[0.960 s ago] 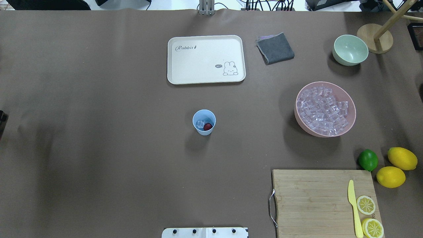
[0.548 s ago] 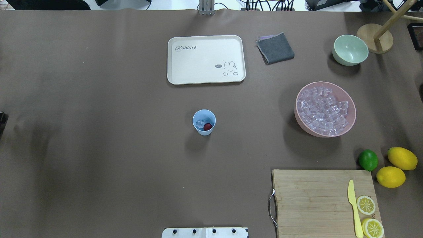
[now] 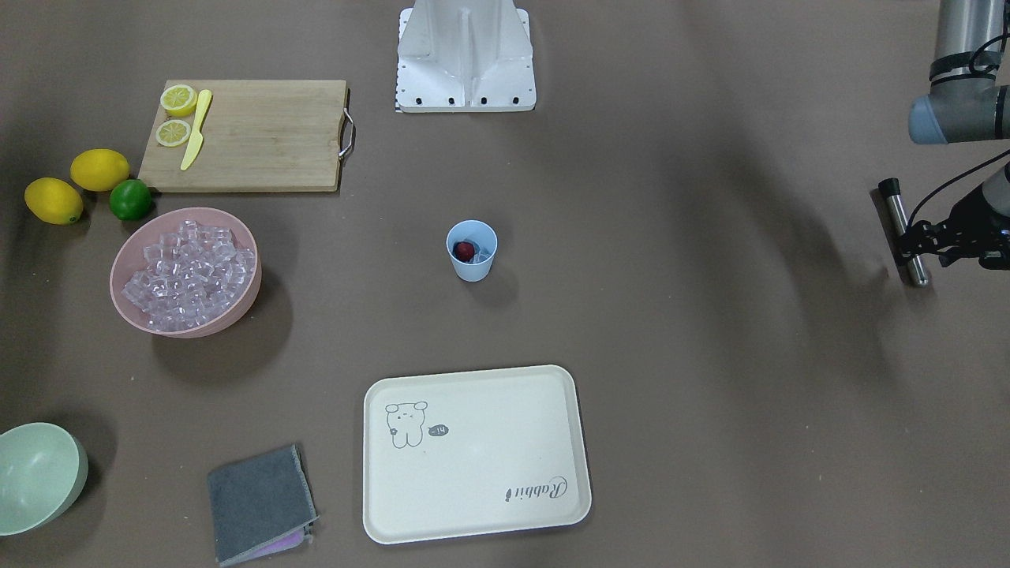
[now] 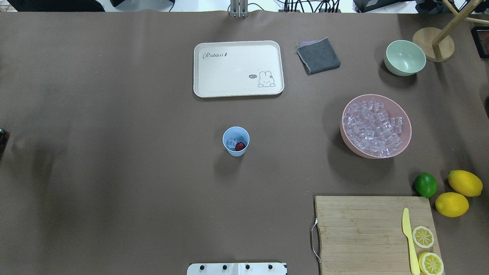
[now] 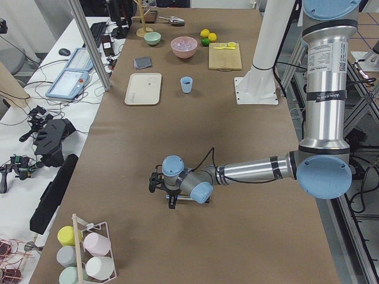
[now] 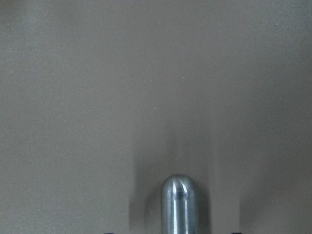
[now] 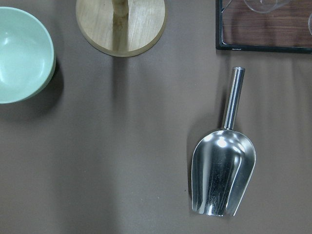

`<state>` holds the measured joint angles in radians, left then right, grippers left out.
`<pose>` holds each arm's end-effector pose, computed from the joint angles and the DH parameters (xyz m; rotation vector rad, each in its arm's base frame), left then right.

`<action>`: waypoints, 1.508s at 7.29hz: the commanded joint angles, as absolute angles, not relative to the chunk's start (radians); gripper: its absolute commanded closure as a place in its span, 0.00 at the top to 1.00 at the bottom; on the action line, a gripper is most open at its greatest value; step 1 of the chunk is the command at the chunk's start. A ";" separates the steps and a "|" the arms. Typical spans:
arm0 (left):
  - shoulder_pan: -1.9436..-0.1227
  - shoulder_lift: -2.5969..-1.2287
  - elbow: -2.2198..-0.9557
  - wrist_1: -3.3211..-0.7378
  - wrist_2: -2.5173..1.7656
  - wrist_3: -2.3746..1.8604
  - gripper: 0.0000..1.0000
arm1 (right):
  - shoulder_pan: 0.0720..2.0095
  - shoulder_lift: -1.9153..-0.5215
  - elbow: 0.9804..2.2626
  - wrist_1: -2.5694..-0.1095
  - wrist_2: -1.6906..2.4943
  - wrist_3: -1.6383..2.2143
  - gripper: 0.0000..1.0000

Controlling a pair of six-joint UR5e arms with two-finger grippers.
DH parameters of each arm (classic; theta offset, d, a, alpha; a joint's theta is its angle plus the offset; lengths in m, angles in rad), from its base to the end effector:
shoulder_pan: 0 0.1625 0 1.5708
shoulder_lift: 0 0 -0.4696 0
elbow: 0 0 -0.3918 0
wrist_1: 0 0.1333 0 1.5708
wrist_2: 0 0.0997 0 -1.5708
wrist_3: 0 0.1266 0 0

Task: Mash ice and strawberries in cup
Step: 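Grasp the metal pestle rod with the left gripper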

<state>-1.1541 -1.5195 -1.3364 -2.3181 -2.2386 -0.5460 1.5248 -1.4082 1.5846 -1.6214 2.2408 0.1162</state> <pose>0.1462 -0.4661 0.7865 0.0901 0.7861 0.0316 0.0283 -0.5750 0.6431 0.0664 -0.6767 0.0253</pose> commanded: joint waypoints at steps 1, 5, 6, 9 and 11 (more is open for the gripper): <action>-1.143 -1.520 -1.335 -2.319 -2.238 -0.546 0.75 | 1.525 -1.410 1.585 -1.621 2.240 0.115 1.00; -1.121 -1.519 -1.330 -2.347 -2.210 -0.549 0.53 | 1.526 -1.411 1.585 -1.621 2.240 0.117 1.00; -1.120 -1.519 -1.333 -2.347 -2.210 -0.548 0.23 | 1.526 -1.411 1.585 -1.621 2.240 0.117 1.00; -1.121 -1.513 -1.339 -2.385 -2.221 -0.541 0.00 | 1.529 -1.411 1.586 -1.621 2.240 0.115 1.00; -1.137 -1.519 -1.399 -2.373 -2.220 -0.543 0.00 | 1.534 -1.405 1.586 -1.621 2.240 0.117 1.00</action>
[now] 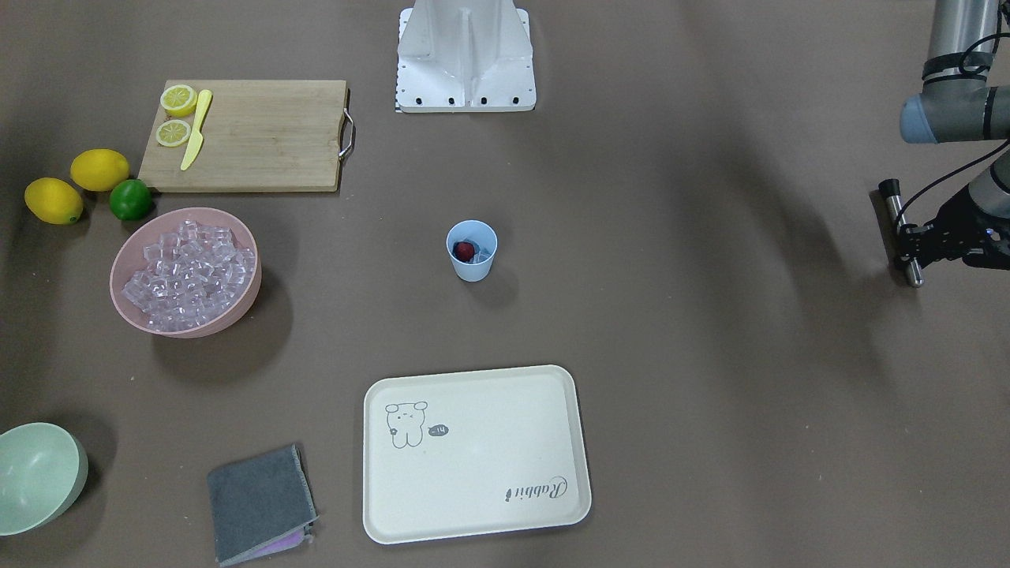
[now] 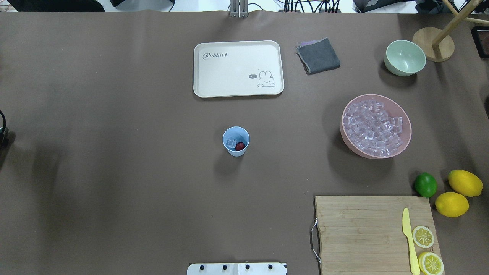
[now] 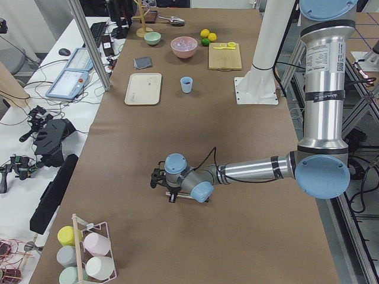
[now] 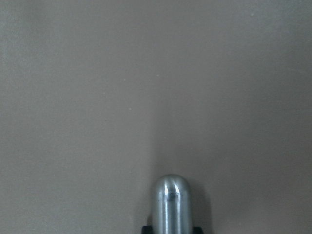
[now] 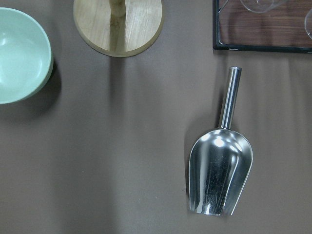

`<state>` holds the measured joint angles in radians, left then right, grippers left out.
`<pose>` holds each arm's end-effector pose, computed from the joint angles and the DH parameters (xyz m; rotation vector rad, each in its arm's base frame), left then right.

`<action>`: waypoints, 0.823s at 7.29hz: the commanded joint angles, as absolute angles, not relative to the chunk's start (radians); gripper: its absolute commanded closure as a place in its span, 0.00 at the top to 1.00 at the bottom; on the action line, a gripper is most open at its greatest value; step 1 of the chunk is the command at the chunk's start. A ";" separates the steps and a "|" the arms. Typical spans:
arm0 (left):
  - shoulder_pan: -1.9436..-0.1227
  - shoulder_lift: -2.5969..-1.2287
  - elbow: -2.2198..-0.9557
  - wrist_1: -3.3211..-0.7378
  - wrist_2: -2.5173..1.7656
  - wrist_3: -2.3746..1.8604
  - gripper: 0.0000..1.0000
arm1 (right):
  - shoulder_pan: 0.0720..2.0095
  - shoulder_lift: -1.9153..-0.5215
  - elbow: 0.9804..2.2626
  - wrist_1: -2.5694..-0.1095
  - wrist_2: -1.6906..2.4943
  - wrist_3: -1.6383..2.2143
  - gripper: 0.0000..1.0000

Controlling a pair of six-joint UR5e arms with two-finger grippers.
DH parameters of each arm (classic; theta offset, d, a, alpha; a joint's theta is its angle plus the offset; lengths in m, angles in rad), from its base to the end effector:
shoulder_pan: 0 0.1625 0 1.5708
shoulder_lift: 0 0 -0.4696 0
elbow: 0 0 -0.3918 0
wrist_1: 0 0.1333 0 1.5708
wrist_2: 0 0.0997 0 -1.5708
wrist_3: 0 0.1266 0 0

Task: Mash ice and strawberries in cup
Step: 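Grasp the metal pestle rod with the left gripper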

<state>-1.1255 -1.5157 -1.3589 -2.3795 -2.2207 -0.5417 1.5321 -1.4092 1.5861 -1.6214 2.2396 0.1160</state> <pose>0.1597 -0.4661 0.7697 0.1596 0.8047 0.0850 0.0326 -0.5743 0.6430 0.0696 -0.6753 0.0321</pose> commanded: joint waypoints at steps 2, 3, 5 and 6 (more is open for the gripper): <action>-1.210 -1.567 -1.526 -2.256 -2.218 -0.538 0.00 | 1.545 -1.413 1.595 -1.624 2.240 0.117 1.00; -1.212 -1.586 -1.636 -2.173 -2.214 -0.538 0.00 | 1.549 -1.417 1.595 -1.635 2.240 0.117 1.00; -1.206 -1.684 -1.764 -2.100 -2.212 -0.537 0.00 | 1.574 -1.410 1.620 -1.715 2.237 0.117 1.00; -1.201 -1.762 -1.781 -2.100 -2.214 -0.537 0.00 | 1.588 -1.405 1.623 -1.736 2.229 0.117 1.00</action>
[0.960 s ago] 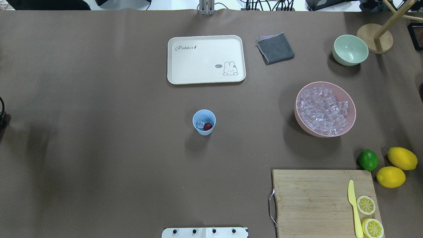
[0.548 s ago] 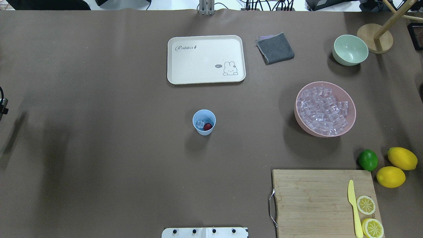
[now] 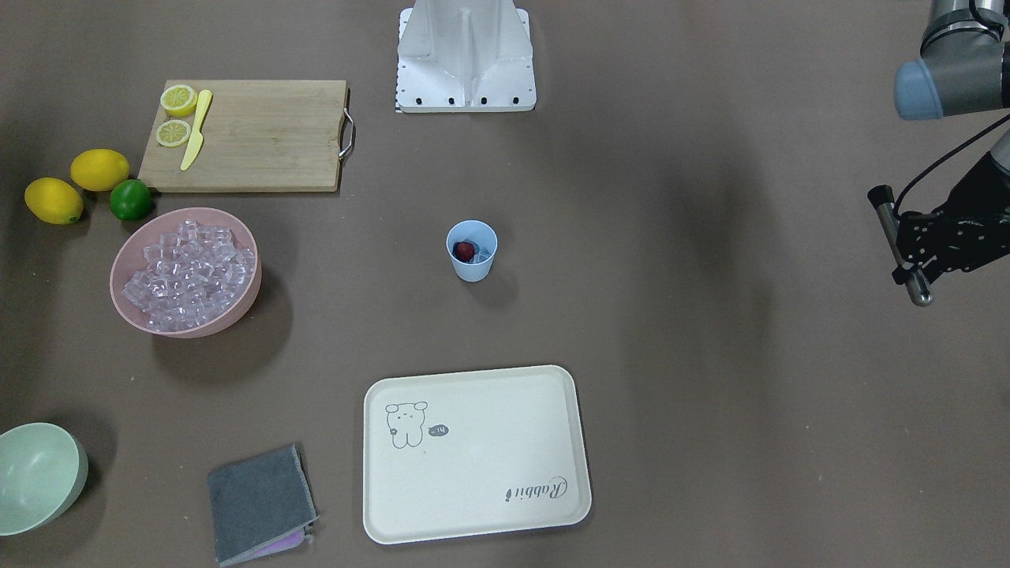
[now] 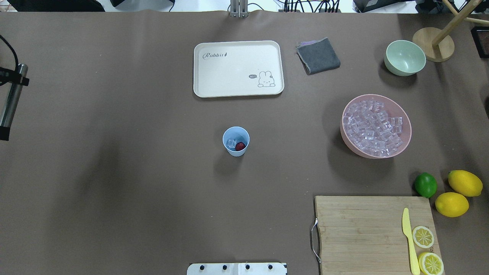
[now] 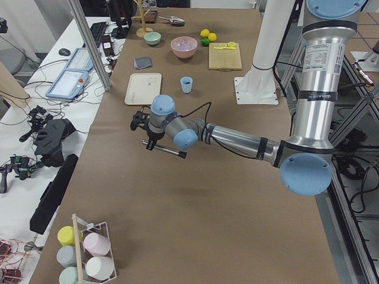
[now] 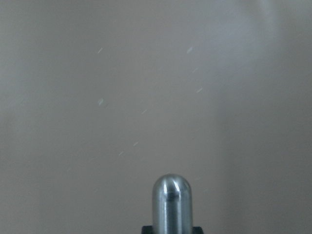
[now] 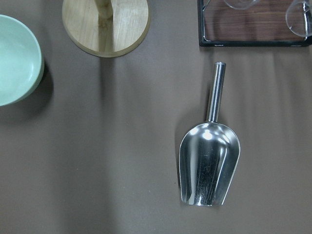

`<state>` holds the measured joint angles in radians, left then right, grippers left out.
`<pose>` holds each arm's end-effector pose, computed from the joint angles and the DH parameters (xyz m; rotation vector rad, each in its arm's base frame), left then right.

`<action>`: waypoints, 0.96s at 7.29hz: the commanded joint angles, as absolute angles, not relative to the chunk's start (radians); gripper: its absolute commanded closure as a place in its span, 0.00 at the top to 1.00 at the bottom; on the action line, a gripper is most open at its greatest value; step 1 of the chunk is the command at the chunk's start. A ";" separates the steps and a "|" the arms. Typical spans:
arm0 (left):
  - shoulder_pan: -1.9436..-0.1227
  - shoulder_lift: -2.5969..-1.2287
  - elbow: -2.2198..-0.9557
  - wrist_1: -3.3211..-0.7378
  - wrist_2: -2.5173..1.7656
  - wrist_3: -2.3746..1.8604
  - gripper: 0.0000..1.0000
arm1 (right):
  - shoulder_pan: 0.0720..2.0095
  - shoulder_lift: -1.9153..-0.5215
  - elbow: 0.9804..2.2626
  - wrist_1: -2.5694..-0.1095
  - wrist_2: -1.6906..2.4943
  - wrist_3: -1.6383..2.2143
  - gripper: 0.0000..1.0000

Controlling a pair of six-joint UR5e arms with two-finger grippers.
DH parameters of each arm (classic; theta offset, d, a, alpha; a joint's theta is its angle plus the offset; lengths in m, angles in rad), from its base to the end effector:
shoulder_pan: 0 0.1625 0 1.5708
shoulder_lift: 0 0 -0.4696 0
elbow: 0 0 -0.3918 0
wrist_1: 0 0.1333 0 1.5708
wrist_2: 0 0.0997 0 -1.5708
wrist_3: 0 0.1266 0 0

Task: Mash ice and strawberries in cup
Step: 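Carry the upright metal pestle with the left gripper over the cup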

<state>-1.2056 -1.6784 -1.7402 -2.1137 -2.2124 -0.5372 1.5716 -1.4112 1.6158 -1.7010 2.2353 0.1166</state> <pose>0.1496 -0.5525 0.5185 0.4469 0.8867 0.1052 0.0557 -0.5650 0.6385 0.0331 -0.6674 0.0883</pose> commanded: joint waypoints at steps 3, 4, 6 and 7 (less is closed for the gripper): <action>-1.051 -1.890 -1.834 -2.114 -2.183 -0.526 0.00 | 1.597 -1.407 1.695 -1.868 2.229 0.118 1.00; -0.929 -1.917 -1.841 -2.161 -2.092 -0.526 0.00 | 1.600 -1.407 1.706 -1.900 2.229 0.120 1.00; -0.810 -1.974 -1.844 -2.253 -2.054 -0.543 0.00 | 1.615 -1.410 1.707 -1.936 2.229 0.120 1.00; -0.805 -1.986 -1.858 -2.285 -2.060 -0.545 0.00 | 1.615 -1.413 1.706 -1.936 2.229 0.120 1.00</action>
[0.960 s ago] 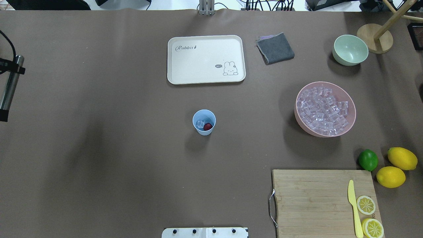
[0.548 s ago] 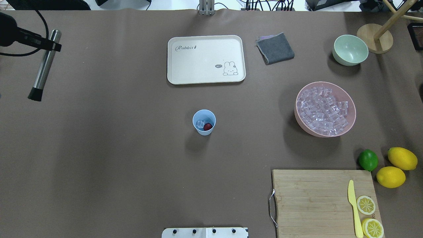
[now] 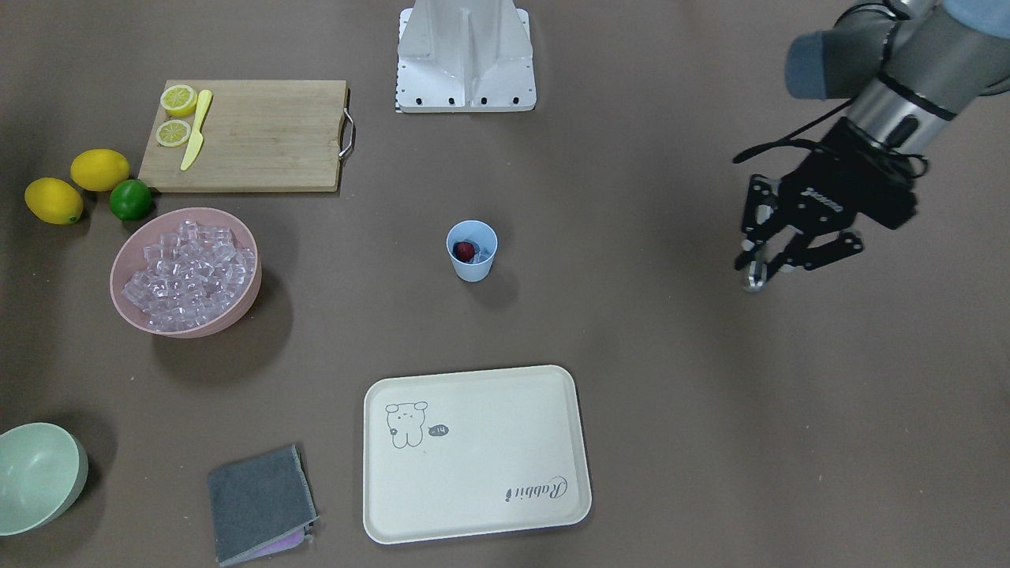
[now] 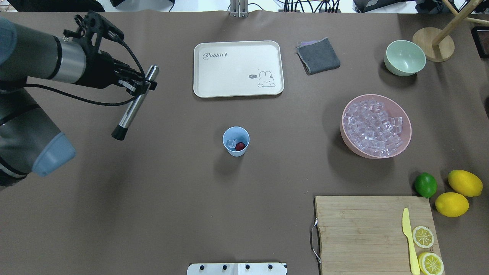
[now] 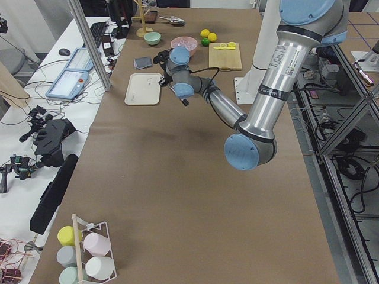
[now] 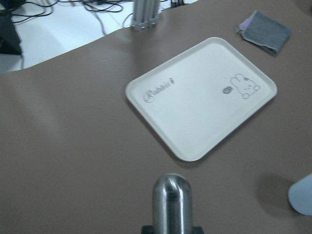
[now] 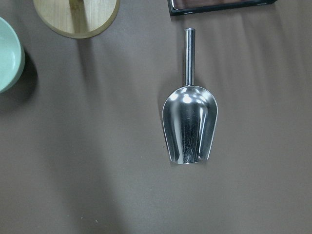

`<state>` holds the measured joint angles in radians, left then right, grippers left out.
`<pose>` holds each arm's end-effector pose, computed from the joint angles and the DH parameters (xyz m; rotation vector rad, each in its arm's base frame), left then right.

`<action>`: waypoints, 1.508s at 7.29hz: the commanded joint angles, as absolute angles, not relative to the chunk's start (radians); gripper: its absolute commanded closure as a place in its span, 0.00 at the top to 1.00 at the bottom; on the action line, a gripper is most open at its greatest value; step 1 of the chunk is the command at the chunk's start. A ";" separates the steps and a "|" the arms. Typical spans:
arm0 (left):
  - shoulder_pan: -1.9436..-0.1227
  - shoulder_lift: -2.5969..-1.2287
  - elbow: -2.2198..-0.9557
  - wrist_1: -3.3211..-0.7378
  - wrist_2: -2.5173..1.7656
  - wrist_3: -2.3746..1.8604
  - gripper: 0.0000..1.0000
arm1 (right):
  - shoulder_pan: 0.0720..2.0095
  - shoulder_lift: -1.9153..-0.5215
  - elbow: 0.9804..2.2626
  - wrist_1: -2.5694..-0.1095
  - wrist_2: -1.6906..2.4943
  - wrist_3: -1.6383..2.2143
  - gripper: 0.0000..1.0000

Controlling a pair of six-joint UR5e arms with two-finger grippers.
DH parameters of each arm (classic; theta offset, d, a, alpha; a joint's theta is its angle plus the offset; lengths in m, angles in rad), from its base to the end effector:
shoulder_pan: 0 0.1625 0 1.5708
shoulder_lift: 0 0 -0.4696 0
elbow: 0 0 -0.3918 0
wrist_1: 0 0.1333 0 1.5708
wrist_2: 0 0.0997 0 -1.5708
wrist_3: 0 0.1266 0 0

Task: Mash ice and strawberries in cup
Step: 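Carry the upright metal pestle with the left gripper over the cup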

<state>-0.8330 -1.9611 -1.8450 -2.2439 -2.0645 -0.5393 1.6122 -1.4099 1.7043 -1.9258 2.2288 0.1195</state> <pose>0.3619 -0.5070 0.2839 0.8078 1.1229 0.4957 0.0783 -0.5408 0.6184 -0.0842 -0.6559 0.1749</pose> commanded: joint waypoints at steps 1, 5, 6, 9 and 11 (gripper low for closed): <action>-0.801 -2.002 -1.858 -2.331 -2.060 -0.548 0.00 | 1.615 -1.417 1.697 -1.936 2.227 0.120 1.00; -0.667 -1.994 -1.809 -2.732 -1.932 -0.728 0.00 | 1.614 -1.420 1.704 -1.934 2.224 0.179 1.00; -0.616 -2.000 -1.812 -2.770 -1.852 -0.730 0.00 | 1.614 -1.420 1.701 -1.934 2.223 0.179 1.00; -0.569 -1.991 -1.797 -2.966 -1.661 -0.738 0.00 | 1.614 -1.419 1.698 -1.934 2.223 0.181 1.00; -0.449 -1.993 -1.775 -3.101 -1.440 -0.743 0.00 | 1.614 -1.419 1.700 -1.936 2.223 0.183 1.00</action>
